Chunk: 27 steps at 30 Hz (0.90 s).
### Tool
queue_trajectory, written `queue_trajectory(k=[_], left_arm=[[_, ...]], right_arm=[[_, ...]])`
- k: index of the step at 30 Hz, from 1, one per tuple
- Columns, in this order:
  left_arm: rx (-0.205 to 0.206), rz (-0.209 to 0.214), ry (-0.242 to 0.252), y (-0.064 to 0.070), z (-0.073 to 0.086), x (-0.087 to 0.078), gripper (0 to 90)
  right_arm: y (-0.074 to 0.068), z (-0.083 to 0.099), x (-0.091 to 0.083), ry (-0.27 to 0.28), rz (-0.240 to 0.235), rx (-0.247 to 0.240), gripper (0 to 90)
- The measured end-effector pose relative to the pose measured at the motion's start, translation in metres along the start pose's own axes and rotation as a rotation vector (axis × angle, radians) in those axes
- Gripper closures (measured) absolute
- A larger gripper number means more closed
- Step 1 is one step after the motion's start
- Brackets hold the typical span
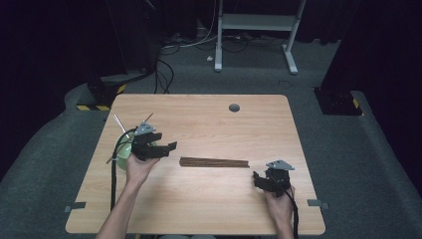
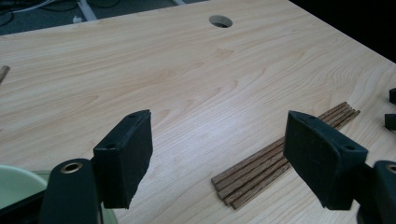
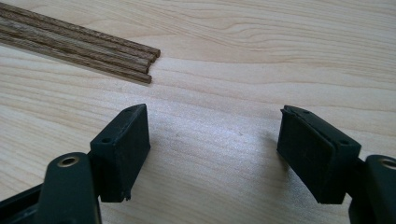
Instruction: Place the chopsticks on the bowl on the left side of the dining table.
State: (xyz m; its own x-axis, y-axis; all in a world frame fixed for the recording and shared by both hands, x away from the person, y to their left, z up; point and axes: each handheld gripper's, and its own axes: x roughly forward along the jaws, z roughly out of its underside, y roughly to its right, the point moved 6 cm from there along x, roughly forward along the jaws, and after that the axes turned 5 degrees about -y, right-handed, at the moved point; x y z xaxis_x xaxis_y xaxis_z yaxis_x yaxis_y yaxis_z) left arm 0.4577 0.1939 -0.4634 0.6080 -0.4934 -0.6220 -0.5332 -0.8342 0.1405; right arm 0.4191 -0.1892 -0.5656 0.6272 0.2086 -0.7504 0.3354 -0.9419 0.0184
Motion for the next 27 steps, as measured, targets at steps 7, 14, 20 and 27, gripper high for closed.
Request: queue_trajectory(k=[7, 14, 20, 27], left_arm=[[0.013, 0.012, 0.0, 0.007, -0.002, 0.005, 25.1], [0.015, 0.037, -0.005, 0.015, -0.005, 0.013, 27.4], [0.038, 0.044, -0.011, 0.022, -0.009, 0.019, 27.6], [0.065, 0.055, -0.026, 0.032, -0.013, 0.028, 28.3]], right_arm=[[0.0, 0.0, 0.0, 0.0, 0.0, 0.0, 24.8], [0.0, 0.0, 0.0, 0.0, 0.0, 0.001, 24.8], [0.0, 0.0, 0.0, 0.0, 0.0, 0.0, 24.8], [0.0, 0.0, 0.0, 0.0, 0.0, 0.0, 24.8]])
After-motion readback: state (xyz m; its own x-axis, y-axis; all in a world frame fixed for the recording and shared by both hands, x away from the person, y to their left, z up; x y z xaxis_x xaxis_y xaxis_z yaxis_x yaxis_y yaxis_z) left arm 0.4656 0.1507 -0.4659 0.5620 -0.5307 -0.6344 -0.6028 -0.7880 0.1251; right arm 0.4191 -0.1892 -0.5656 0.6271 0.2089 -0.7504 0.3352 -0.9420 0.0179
